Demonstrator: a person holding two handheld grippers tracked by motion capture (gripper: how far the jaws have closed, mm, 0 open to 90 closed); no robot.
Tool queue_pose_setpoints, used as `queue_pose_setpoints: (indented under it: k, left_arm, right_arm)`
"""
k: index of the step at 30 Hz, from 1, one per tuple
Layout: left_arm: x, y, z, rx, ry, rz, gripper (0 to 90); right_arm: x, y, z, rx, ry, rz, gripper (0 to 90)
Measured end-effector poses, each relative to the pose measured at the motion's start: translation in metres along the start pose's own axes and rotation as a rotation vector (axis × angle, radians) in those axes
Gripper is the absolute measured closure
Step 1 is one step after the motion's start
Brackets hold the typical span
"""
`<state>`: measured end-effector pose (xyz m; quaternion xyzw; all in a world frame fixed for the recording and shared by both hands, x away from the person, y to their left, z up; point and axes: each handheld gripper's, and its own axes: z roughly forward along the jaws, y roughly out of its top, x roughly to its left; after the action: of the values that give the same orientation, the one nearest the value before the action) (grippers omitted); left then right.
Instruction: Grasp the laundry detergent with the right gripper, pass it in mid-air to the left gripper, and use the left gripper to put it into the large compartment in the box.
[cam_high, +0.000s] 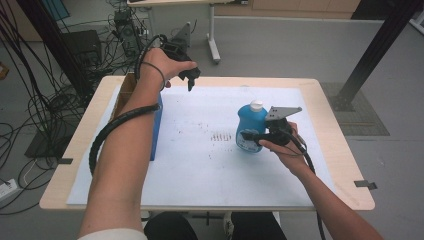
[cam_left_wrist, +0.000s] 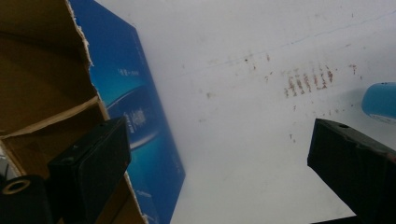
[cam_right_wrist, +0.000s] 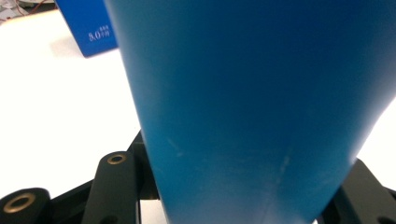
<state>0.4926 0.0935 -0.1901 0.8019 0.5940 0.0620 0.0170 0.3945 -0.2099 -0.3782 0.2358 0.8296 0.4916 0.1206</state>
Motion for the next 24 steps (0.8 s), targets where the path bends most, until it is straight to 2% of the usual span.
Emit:
queue_pose_setpoints:
  k: [3, 5, 6, 9, 13, 16, 18, 24]
  left_arm:
    - [0.001, -0.002, -0.008, -0.009, -0.001, 0.027, 6.5]
    - [0.002, -0.004, -0.015, -0.016, -0.006, 0.053, 6.6]
    - [0.002, -0.004, -0.017, -0.017, -0.004, 0.060, 6.6]
    - [0.002, -0.006, -0.028, -0.019, -0.013, 0.120, 6.8]
    - [0.003, -0.009, -0.042, -0.029, -0.020, 0.174, 6.4]
    - [0.005, -0.012, -0.051, -0.038, -0.017, 0.217, 6.4]
    - [0.007, -0.013, -0.057, -0.034, -0.003, 0.252, 6.3]
    - [0.011, -0.019, -0.071, -0.049, -0.015, 0.341, 6.3]
  right_arm:
    - [0.003, 0.013, -0.002, 0.008, 0.009, 0.012, 44.9]
    - [0.007, 0.029, -0.002, 0.018, 0.021, 0.014, 44.8]
    - [0.007, 0.029, -0.002, 0.018, 0.021, 0.014, 44.8]
    - [0.011, 0.043, 0.001, 0.024, 0.046, 0.022, 44.8]
    - [0.015, 0.066, 0.008, 0.037, 0.084, 0.026, 44.8]
    - [0.017, 0.074, 0.012, 0.040, 0.097, 0.027, 44.8]
    - [0.017, 0.084, 0.018, 0.037, 0.123, 0.037, 44.8]
    - [0.017, 0.099, 0.031, 0.047, 0.162, 0.040, 44.7]
